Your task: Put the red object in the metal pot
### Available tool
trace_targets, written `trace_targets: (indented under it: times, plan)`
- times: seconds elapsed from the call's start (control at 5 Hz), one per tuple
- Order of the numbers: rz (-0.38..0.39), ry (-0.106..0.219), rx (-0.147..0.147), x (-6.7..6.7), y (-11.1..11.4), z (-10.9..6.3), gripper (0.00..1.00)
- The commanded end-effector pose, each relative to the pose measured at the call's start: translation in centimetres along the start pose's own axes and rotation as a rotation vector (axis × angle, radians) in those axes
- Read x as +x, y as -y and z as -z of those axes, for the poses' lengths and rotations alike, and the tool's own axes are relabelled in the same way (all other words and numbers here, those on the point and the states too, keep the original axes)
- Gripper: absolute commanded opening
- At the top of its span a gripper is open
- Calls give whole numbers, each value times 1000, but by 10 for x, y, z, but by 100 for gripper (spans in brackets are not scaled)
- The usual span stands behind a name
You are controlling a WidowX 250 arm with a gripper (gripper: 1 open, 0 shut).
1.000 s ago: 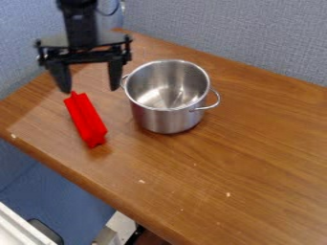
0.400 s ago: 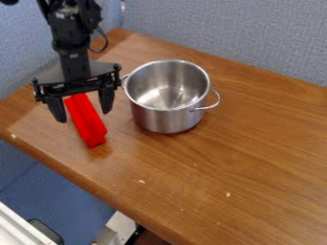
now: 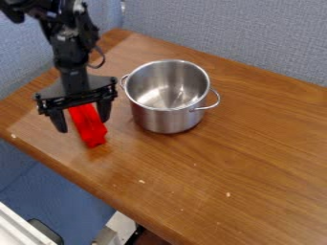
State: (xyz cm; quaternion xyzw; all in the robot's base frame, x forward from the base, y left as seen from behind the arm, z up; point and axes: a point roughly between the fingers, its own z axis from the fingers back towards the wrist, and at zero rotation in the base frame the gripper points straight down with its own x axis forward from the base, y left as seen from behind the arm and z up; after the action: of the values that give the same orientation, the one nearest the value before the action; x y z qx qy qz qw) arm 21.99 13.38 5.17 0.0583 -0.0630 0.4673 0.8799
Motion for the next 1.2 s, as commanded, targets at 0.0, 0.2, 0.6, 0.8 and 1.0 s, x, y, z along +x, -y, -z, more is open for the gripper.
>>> trace_targets:
  times: [0.0,0.2,0.6,0.8,1.0]
  plan:
    - [-86,-1,-29,13,-5,2,100]
    - [-92,4,-29,14,-5,0,100]
    - [-93,12,-34,16,-4,0,100]
    - [-93,16,-35,17,-3,0,100]
    - [-95,19,-38,17,-3,0,100]
